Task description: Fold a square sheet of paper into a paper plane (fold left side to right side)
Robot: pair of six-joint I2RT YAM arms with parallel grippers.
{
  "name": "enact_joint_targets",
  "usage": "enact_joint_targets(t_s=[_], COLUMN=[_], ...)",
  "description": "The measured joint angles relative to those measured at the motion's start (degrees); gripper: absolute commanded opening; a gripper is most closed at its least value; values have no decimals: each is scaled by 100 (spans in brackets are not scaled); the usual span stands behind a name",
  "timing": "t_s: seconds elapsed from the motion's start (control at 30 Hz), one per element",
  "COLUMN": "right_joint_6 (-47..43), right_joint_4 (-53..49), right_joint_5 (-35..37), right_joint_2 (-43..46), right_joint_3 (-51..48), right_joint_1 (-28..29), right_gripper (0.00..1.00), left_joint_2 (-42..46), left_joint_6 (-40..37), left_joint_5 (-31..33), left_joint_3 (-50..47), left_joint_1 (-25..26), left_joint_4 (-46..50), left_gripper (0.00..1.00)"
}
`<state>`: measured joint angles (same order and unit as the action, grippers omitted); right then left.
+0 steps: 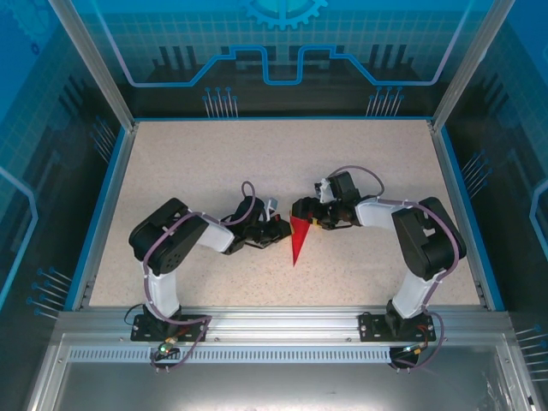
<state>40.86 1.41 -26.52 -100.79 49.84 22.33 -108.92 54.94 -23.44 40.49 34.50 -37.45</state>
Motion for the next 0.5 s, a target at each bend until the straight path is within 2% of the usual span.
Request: enact_joint_targets(t_s=[0.5], right_joint_6=[-221], right_joint_4=[-527], right_joint_5=[210], right_joint_2=[-136], right_joint_3=[330], right_joint_1=[92], right_gripper=[84], left_joint_2=[-177], left_joint_6=[-133], left_joint_5=[-31], left_joint_3=[225], left_joint_1=[-39], left_joint_4=[120], left_gripper=[0])
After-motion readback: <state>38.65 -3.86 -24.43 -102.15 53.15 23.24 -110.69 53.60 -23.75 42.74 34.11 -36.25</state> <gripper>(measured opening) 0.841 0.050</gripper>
